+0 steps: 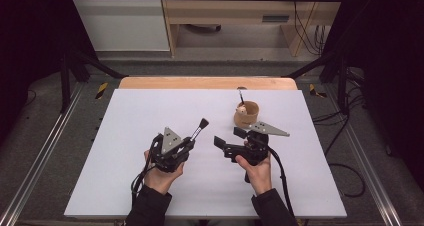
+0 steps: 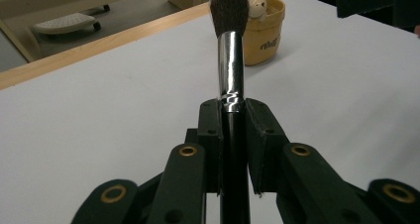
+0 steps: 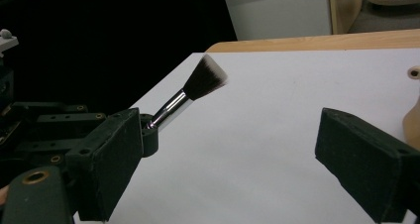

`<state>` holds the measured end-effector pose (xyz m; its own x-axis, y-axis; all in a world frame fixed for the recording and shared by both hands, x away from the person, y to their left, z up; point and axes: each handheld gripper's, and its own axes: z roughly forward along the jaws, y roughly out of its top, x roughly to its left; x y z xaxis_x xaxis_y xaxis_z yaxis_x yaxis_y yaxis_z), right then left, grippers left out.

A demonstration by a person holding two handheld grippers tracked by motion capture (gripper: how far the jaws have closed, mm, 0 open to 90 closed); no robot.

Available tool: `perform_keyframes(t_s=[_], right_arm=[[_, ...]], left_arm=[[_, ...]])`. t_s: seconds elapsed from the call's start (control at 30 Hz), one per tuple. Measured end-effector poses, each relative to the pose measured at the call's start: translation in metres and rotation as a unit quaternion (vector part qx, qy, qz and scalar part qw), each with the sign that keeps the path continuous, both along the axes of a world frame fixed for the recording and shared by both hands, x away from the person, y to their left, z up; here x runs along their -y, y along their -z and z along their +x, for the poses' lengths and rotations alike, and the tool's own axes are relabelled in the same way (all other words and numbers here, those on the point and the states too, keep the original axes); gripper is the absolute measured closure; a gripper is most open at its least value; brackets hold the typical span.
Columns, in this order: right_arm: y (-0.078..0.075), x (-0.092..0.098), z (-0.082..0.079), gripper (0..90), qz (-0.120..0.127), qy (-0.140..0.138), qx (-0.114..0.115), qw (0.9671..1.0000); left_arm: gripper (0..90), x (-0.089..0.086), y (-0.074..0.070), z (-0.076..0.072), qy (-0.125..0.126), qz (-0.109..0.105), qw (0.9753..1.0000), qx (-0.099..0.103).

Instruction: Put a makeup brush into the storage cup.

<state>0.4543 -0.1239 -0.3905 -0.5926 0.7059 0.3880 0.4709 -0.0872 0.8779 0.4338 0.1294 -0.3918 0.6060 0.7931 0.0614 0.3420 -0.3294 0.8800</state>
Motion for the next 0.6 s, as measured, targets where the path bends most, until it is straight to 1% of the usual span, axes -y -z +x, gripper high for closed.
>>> perform_keyframes(t_s=[0.1,0.17,0.3,0.53,0.57,0.6], right_arm=[[0.0,-0.003,0.0,13.2,0.01,-0.001,-0.008,0.9999],[0.001,-0.005,0.0,13.7,0.015,-0.004,-0.011,0.9998],[0.003,-0.01,0.0,14.7,0.018,-0.003,-0.014,0.9997],[0.007,-0.017,0.002,15.8,0.026,-0.009,-0.028,0.9992],[0.007,-0.018,0.002,15.9,0.027,-0.009,-0.033,0.9991],[0.008,-0.019,0.003,15.9,0.028,-0.009,-0.032,0.9991]], left_arm=[[78.0,0.001,0.001,-0.002,-0.005,-0.005,1.0,0.003],[78.0,0.002,0.002,-0.004,-0.008,-0.003,1.0,0.005],[78.0,0.006,0.003,-0.007,-0.014,-0.004,0.9998,0.01],[78.0,0.011,0.005,-0.009,-0.012,0.0,0.9999,0.007],[78.0,0.012,0.006,-0.009,-0.013,-0.003,0.9999,0.008],[78.0,0.013,0.006,-0.009,-0.014,-0.002,0.9999,0.008]])
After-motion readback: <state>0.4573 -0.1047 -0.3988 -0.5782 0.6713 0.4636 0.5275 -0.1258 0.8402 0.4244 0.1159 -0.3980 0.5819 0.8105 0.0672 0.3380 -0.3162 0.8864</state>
